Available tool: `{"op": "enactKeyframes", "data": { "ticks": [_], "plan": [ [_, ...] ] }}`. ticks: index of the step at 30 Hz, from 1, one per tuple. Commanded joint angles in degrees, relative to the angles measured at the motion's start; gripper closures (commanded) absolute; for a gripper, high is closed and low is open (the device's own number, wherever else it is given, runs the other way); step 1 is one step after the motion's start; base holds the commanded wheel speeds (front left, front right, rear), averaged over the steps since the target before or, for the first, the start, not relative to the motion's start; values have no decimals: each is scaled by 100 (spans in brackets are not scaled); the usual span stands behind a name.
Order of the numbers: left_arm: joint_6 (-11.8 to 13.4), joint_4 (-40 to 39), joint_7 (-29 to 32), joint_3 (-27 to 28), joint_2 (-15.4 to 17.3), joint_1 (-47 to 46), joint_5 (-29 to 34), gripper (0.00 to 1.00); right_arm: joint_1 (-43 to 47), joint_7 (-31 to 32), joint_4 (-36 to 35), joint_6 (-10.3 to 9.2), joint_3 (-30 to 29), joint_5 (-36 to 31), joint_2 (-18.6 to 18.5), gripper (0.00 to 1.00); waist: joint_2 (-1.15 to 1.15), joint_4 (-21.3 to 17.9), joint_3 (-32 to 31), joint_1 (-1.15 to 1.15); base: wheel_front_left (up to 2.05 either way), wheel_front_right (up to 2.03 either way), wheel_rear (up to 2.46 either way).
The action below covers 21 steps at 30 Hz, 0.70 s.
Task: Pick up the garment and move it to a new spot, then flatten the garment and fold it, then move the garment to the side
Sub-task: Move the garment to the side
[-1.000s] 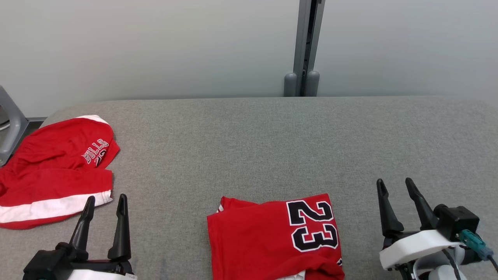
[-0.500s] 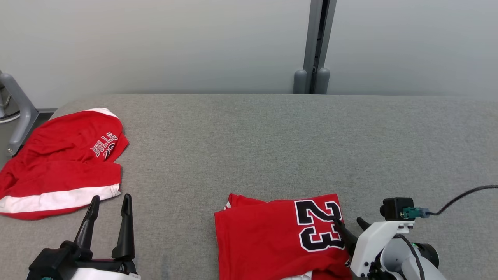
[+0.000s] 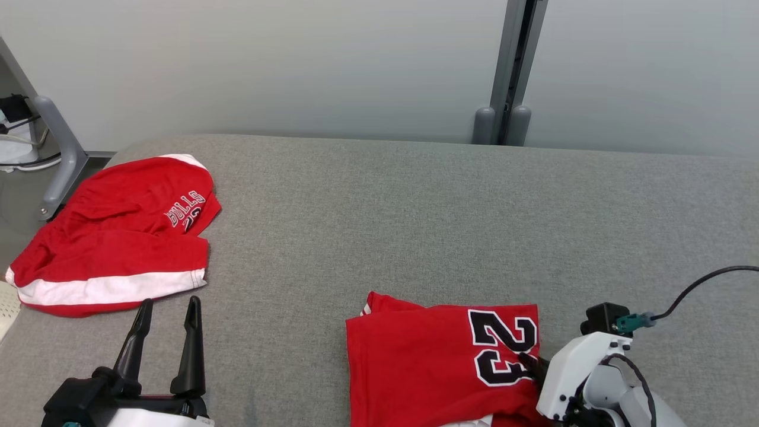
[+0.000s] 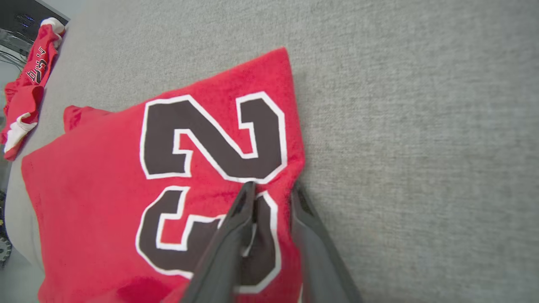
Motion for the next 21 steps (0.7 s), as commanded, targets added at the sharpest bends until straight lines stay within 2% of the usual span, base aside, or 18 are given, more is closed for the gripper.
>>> {"op": "enactKeyframes", "data": {
  "ticks": [1,11,21],
  "plan": [
    [-8,-3,4,7,24,-93,-22,0,122,-46,-10,1,50,62,20,100,0,-2,2,0,0,0,0],
    [-8,-14,4,-86,6,-131,4,0,-153,-828,-158,1,29,-135,-113,100,0,-170,-37,0,0,0,0],
    [-8,-138,4,-440,120,-315,-153,0,-543,-1374,-352,1,218,-307,-247,100,0,-810,130,0,0,0,0]
  ]
}}
